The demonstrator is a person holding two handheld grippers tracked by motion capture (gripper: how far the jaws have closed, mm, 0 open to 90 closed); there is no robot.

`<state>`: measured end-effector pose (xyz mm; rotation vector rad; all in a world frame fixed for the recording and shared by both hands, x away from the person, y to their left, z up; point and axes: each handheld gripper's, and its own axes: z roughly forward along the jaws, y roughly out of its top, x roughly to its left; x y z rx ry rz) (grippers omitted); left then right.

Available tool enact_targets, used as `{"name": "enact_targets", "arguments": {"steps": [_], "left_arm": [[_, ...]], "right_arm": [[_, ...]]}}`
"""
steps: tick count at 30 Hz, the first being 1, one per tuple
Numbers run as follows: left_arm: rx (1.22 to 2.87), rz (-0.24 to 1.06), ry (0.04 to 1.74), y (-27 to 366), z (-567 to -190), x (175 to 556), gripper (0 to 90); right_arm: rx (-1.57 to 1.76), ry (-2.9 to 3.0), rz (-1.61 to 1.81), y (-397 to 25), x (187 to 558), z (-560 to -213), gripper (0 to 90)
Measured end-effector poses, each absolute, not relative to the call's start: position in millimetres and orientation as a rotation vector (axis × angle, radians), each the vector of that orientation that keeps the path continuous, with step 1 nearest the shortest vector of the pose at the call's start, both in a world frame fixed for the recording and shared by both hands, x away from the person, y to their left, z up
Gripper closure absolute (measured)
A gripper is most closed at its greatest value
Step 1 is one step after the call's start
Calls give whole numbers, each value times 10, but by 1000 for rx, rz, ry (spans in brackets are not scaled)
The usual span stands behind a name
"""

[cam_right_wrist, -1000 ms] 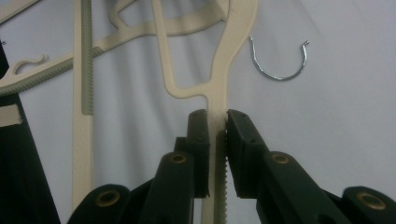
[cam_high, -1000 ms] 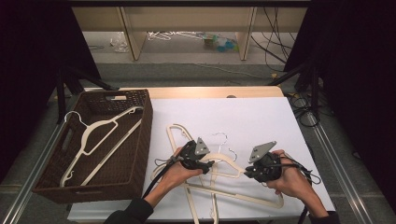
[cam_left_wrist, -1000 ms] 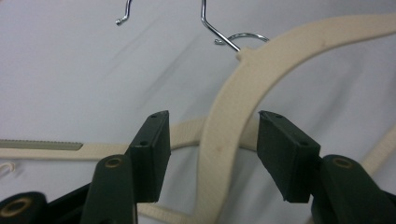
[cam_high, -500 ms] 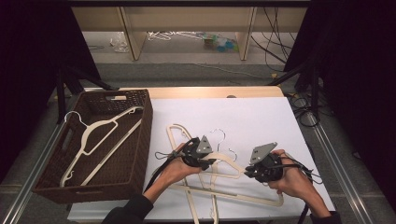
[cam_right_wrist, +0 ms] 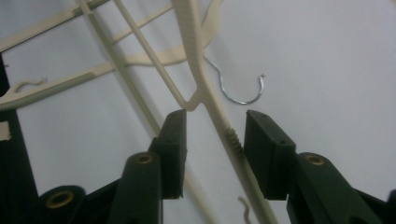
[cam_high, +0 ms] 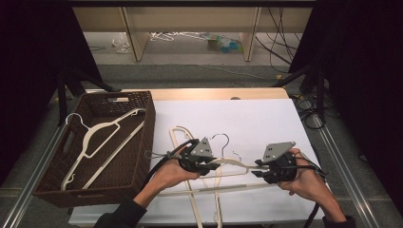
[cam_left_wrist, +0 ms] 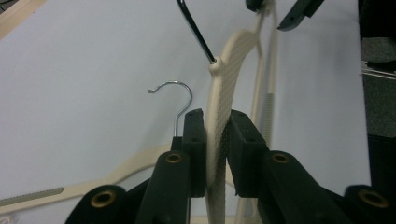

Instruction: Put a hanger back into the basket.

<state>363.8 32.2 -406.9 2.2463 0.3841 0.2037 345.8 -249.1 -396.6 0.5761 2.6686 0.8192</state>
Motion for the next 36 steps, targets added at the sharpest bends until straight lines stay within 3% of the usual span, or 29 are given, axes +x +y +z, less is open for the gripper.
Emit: {"name": "enact_targets", "arguments": {"steps": [4,14,20,36], "left_arm": [[2215,159,434,353,-4048,3641,830],[2195,145,504,425,-4001,3682,853],[2155,154,552,496,-3912,3727,854],[1992,197,595,889,-2937,3563,854]], "right_arm": [[581,2630,841,-2505,3446,-3908,542],[611,2556,911,-2553,3434,-3846,518],[698,2525,1013,-2580,3392,-3824,418],[904,2466,1109,-2484,3248,-4147,353]]}}
